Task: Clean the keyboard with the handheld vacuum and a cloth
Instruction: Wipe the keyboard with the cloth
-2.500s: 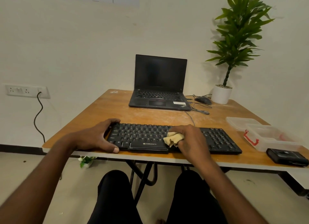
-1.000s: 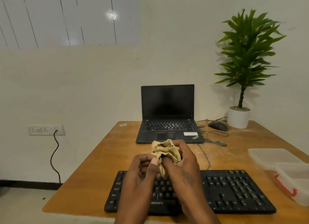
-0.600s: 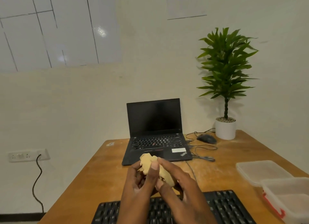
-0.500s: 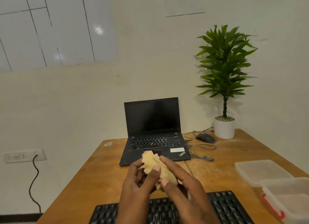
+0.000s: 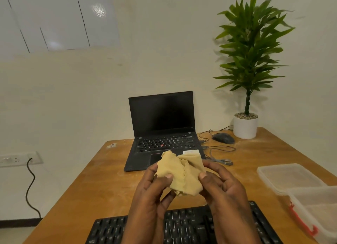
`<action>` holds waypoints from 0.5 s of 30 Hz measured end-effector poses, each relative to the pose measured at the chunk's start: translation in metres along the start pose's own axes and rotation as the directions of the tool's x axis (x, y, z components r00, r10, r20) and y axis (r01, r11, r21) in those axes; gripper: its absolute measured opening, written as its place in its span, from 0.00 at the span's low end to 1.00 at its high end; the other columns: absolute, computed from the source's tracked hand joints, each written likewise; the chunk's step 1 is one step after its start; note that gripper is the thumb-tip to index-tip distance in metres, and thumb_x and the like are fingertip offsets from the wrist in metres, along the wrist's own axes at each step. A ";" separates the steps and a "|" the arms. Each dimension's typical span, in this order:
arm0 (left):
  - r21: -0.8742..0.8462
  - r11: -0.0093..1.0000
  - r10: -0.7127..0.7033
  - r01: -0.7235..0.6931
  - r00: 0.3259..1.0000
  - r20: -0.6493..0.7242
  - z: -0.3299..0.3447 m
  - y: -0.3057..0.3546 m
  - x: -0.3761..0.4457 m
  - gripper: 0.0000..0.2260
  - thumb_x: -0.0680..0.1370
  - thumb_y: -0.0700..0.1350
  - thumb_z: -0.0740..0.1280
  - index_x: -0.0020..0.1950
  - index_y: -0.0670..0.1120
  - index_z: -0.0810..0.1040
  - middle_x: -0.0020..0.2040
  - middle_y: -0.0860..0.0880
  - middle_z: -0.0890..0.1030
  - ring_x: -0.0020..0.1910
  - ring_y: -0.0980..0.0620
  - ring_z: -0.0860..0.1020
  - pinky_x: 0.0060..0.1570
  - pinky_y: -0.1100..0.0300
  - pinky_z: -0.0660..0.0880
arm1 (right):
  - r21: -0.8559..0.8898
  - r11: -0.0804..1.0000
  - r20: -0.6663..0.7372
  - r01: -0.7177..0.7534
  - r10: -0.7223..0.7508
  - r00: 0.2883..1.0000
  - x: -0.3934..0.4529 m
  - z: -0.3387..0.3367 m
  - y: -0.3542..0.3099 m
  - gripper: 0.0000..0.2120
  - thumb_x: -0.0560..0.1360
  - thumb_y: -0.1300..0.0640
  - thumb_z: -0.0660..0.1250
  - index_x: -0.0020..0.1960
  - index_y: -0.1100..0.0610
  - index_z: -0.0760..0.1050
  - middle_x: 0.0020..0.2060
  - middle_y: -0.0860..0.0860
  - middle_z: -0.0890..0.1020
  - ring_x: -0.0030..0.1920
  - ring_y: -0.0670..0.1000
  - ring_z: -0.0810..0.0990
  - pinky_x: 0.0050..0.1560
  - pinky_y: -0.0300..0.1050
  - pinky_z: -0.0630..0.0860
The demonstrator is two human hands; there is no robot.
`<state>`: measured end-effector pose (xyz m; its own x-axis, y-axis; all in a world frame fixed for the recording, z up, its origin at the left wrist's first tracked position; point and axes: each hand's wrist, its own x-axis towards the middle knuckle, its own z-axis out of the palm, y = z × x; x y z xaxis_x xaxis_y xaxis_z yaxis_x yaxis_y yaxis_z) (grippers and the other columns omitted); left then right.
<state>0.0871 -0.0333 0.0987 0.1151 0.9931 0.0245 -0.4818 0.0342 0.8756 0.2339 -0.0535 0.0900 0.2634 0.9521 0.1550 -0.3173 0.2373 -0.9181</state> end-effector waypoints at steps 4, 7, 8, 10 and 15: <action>-0.014 0.999 0.041 -0.042 0.998 -0.044 0.002 -0.002 0.000 0.18 0.71 0.45 0.74 0.60 0.43 0.85 0.52 0.43 0.88 0.47 0.50 0.87 0.47 0.51 0.86 | -0.034 0.999 0.008 0.005 -0.004 1.000 0.002 0.000 0.007 0.09 0.78 0.63 0.68 0.58 0.56 0.77 0.44 0.57 0.88 0.44 0.54 0.87 0.40 0.41 0.82; 0.165 0.980 0.115 -0.108 0.993 -0.034 0.005 -0.002 -0.002 0.18 0.75 0.53 0.66 0.62 0.53 0.84 0.52 0.49 0.88 0.51 0.55 0.87 0.50 0.55 0.81 | -0.022 1.000 0.031 -0.006 0.007 1.000 0.002 0.000 0.013 0.20 0.68 0.43 0.77 0.55 0.53 0.81 0.47 0.55 0.88 0.49 0.55 0.87 0.47 0.46 0.81; 0.243 0.961 0.140 -0.132 0.990 -0.016 0.006 -0.002 -0.003 0.18 0.76 0.53 0.66 0.64 0.57 0.82 0.53 0.52 0.88 0.53 0.57 0.86 0.50 0.59 0.80 | -0.022 1.000 0.062 -0.017 0.018 0.998 0.001 0.000 0.014 0.28 0.61 0.35 0.80 0.55 0.50 0.82 0.49 0.55 0.88 0.50 0.54 0.87 0.49 0.47 0.82; 0.353 0.917 0.183 -0.187 0.982 0.044 0.008 -0.003 -0.005 0.21 0.76 0.51 0.67 0.70 0.61 0.75 0.54 0.56 0.88 0.54 0.59 0.85 0.50 0.64 0.79 | -0.009 0.999 0.125 -0.037 0.038 0.991 -0.001 0.001 0.017 0.41 0.52 0.32 0.82 0.59 0.49 0.80 0.52 0.54 0.87 0.54 0.53 0.86 0.51 0.43 0.82; 0.557 0.767 0.291 -0.319 0.946 0.142 0.000 -0.013 -0.004 0.38 0.70 0.45 0.77 0.75 0.63 0.66 0.56 0.58 0.85 0.60 0.58 0.83 0.56 0.69 0.78 | 0.078 0.994 0.156 -0.075 0.062 0.986 0.000 0.000 0.021 0.47 0.49 0.35 0.85 0.64 0.52 0.77 0.54 0.54 0.87 0.57 0.53 0.86 0.55 0.44 0.82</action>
<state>0.0932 -0.0378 0.0873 0.0916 0.9336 0.3464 0.0774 -0.3535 0.9322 0.2272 -0.0481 0.0703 0.0980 0.9834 0.1529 -0.4059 0.1798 -0.8961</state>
